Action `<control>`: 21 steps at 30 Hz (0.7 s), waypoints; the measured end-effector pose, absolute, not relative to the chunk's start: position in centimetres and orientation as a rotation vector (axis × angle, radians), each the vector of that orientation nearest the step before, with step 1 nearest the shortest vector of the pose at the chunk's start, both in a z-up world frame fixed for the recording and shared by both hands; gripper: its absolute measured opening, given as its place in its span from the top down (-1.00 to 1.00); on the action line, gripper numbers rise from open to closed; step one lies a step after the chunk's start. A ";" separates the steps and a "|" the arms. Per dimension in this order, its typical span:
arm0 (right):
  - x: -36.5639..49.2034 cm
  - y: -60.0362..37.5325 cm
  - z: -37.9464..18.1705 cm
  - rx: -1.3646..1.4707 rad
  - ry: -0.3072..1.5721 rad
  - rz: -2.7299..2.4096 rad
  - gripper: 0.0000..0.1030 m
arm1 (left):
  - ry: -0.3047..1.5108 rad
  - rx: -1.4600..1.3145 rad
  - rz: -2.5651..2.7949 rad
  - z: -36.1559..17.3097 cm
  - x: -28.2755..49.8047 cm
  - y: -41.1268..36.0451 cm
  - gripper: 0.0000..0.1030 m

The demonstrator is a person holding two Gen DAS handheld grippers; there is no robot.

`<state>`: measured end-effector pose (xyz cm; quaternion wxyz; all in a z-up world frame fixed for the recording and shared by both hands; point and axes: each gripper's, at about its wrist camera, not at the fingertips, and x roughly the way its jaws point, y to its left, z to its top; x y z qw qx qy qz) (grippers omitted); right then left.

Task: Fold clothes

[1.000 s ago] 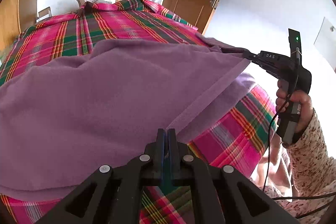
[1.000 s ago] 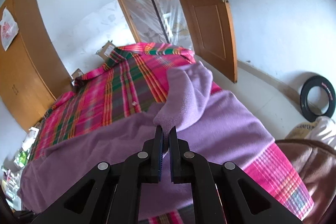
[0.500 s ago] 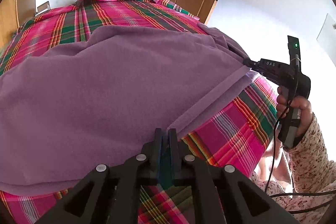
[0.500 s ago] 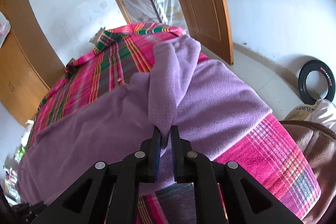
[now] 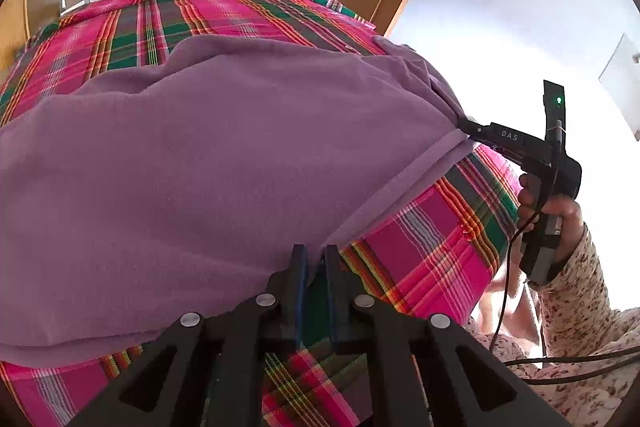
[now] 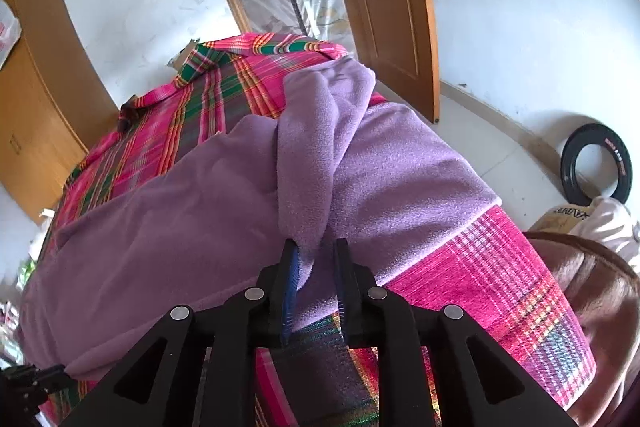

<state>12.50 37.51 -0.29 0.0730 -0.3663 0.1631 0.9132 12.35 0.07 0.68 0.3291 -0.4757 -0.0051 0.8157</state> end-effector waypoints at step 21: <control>4.1 38.5 4.0 -1.060 0.151 2.855 0.50 | 0.057 -1.218 1.983 0.7 9.3 7.6 0.61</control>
